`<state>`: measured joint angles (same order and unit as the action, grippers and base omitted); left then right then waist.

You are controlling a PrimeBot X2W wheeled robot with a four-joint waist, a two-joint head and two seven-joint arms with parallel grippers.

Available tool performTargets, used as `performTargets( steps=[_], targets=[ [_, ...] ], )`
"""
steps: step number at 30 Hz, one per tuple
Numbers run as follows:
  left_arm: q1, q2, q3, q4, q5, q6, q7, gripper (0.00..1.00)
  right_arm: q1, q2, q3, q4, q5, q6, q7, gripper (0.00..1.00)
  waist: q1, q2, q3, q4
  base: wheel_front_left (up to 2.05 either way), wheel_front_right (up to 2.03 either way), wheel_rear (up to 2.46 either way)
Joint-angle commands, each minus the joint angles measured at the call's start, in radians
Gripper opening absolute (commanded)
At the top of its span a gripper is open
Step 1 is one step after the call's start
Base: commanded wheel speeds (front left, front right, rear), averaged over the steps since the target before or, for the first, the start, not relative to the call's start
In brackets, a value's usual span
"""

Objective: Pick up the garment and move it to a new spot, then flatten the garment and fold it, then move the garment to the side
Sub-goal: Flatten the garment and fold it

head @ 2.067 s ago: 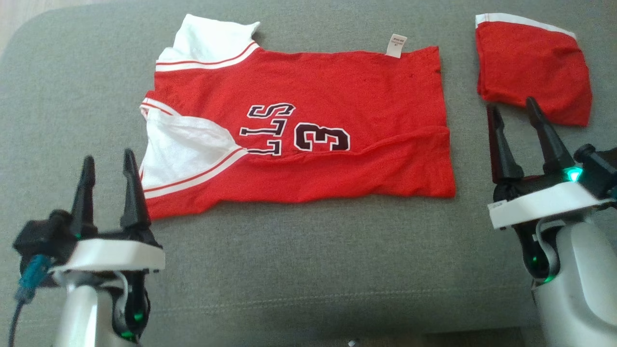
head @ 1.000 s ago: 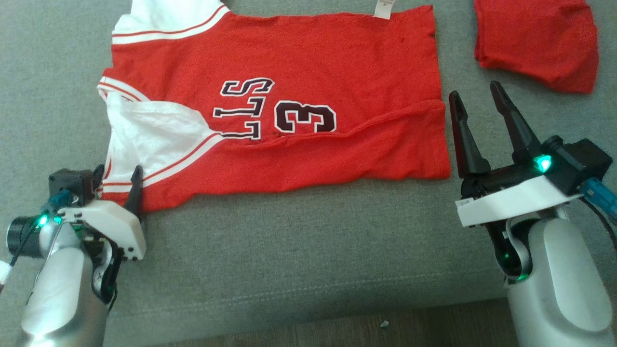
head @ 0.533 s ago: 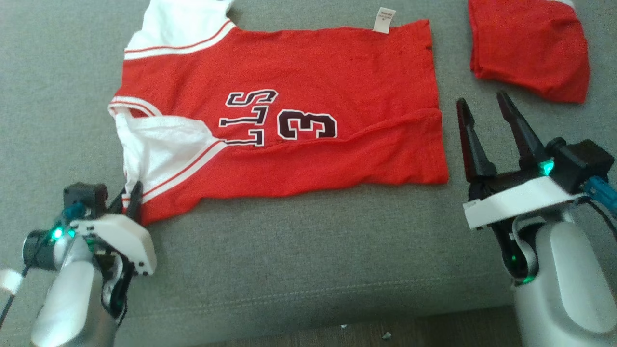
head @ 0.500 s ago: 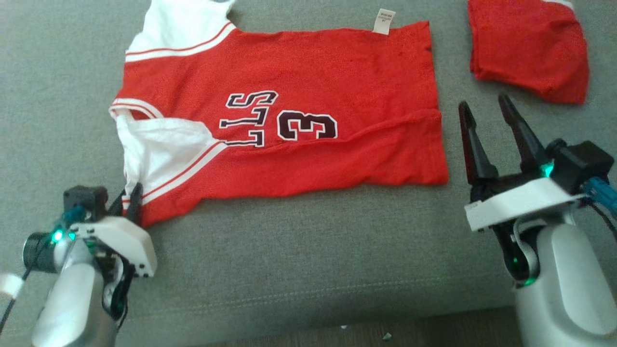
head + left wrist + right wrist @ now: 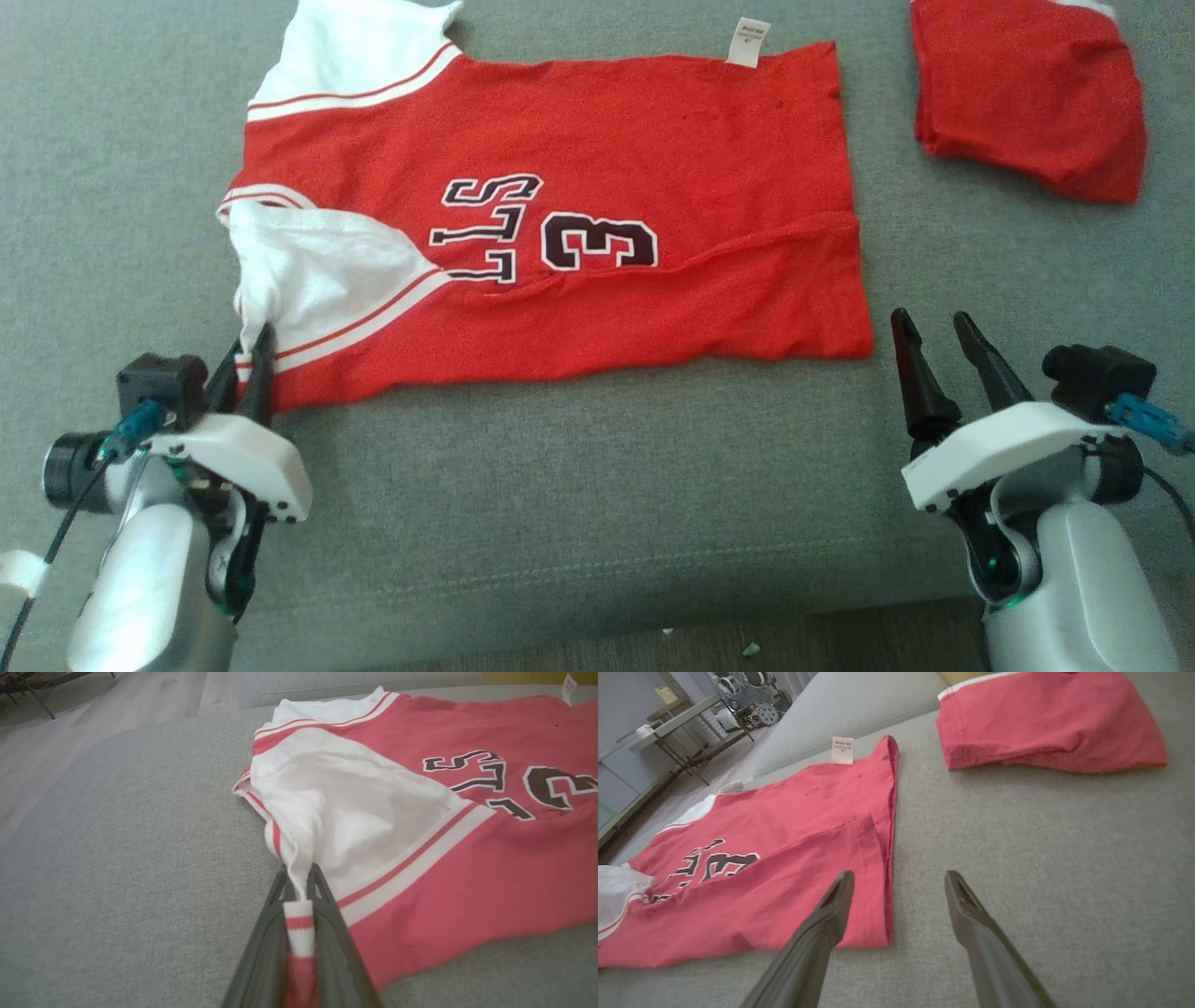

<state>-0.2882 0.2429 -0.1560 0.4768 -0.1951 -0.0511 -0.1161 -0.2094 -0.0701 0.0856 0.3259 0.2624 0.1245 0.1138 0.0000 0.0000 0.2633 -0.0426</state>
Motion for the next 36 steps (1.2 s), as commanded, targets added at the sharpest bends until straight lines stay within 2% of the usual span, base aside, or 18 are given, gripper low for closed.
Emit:
performTargets(
  steps=[1, 5, 14, 20, 21, 22, 24, 32, 36],
  targets=[
    [-0.030, 0.022, 0.026, -0.037, 0.001, 0.007, -0.010, 0.00, -0.036, 0.013, 0.015, -0.017, 0.007, 0.006, 0.003, 1.00, 0.0000, 0.0000, 0.007, 0.003, 0.00, 0.00, 0.00],
    [-0.044, 0.016, 0.015, -0.044, 0.002, 0.007, -0.011, 0.00, -0.072, 0.018, -0.002, 0.046, 0.019, 0.006, 0.013, 1.00, 0.0000, 0.0000, 0.018, 0.011, 0.00, 0.00, 0.00],
    [-0.073, 0.013, -0.001, -0.043, -0.004, 0.008, -0.021, 0.00, -0.142, 0.020, 0.052, 0.163, 0.108, 0.006, 0.023, 1.00, 0.0000, 0.0000, 0.037, 0.030, 0.00, 0.00, 0.00],
    [-0.087, 0.009, -0.010, -0.037, -0.008, 0.010, -0.029, 0.00, -0.165, 0.020, 0.091, 0.213, 0.157, 0.006, 0.074, 1.00, 0.0000, 0.0000, 0.044, 0.040, 0.00, 0.00, 0.00],
    [-0.089, 0.009, -0.011, -0.035, -0.009, 0.010, -0.030, 0.00, -0.168, 0.020, 0.096, 0.217, 0.159, 0.006, 0.079, 0.90, 0.0000, 0.0000, 0.044, 0.041, 0.00, 0.00, 0.00],
    [-0.090, 0.009, -0.012, -0.032, -0.009, 0.010, -0.030, 0.00, -0.171, 0.020, 0.102, 0.221, 0.159, 0.006, 0.085, 0.49, 0.0000, 0.0000, 0.044, 0.041, 0.00, 0.00, 0.00],
    [-0.093, 0.011, -0.013, -0.027, -0.011, 0.010, -0.032, 0.00, -0.173, 0.020, 0.107, 0.226, 0.158, 0.006, 0.087, 0.00, 0.0000, 0.0000, 0.044, 0.041, 0.00, 0.00, 0.00],
    [-0.091, 0.022, -0.019, -0.008, -0.018, 0.007, -0.038, 0.00, -0.173, -0.004, 0.115, 0.219, 0.149, 0.006, 0.079, 0.00, 0.0000, 0.0000, 0.031, 0.039, 0.00, 0.00, 0.00],
    [-0.082, 0.035, -0.028, 0.001, -0.019, -0.002, -0.038, 0.00, -0.163, -0.036, 0.122, 0.201, 0.143, 0.006, 0.086, 0.00, 0.0000, 0.0000, 0.013, 0.035, 0.00, 0.00, 0.00]
  ],
)
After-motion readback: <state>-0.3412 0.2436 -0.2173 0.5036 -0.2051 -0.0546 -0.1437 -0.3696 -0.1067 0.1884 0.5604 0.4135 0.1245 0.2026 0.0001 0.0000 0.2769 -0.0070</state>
